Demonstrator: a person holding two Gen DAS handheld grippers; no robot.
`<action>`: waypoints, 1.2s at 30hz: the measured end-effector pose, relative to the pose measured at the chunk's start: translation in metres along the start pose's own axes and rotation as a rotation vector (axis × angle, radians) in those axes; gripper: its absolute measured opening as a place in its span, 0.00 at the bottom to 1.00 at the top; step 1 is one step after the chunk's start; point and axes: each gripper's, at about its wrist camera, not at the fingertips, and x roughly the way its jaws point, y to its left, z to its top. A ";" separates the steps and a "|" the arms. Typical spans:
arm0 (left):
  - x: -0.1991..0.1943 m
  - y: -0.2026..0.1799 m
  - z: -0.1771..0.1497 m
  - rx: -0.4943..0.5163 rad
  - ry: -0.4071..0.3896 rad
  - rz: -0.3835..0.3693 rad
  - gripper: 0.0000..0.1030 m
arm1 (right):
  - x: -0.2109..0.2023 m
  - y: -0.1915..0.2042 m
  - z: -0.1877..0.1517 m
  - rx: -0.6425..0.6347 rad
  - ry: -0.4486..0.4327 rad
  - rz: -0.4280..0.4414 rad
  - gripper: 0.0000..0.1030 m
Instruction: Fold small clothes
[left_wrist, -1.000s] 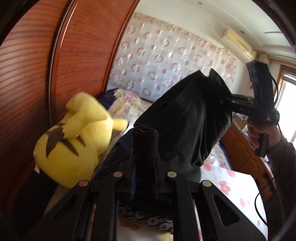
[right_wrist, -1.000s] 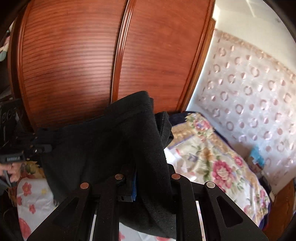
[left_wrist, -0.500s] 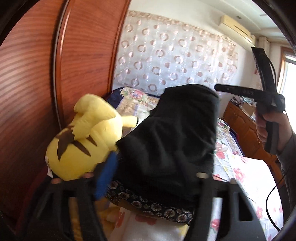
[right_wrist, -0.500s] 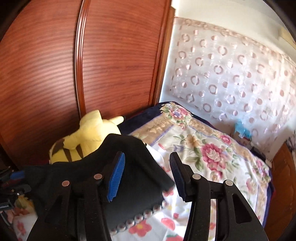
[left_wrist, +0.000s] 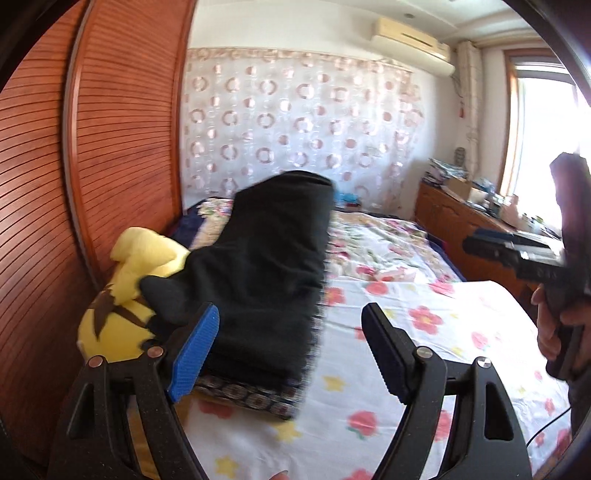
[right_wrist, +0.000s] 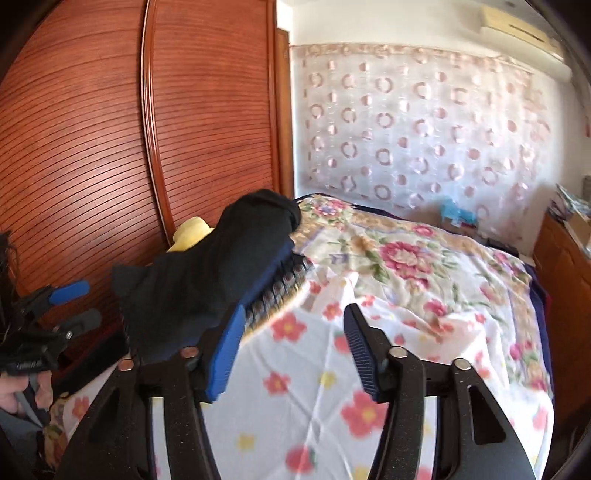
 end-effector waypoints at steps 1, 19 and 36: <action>-0.002 -0.008 -0.001 0.013 0.002 -0.011 0.78 | -0.001 0.002 0.001 0.000 -0.004 -0.009 0.63; -0.043 -0.103 0.008 0.120 -0.039 -0.098 0.78 | -0.116 0.036 -0.066 0.182 -0.158 -0.316 0.76; -0.051 -0.116 0.008 0.123 -0.046 -0.090 0.78 | -0.116 0.064 -0.091 0.236 -0.165 -0.370 0.76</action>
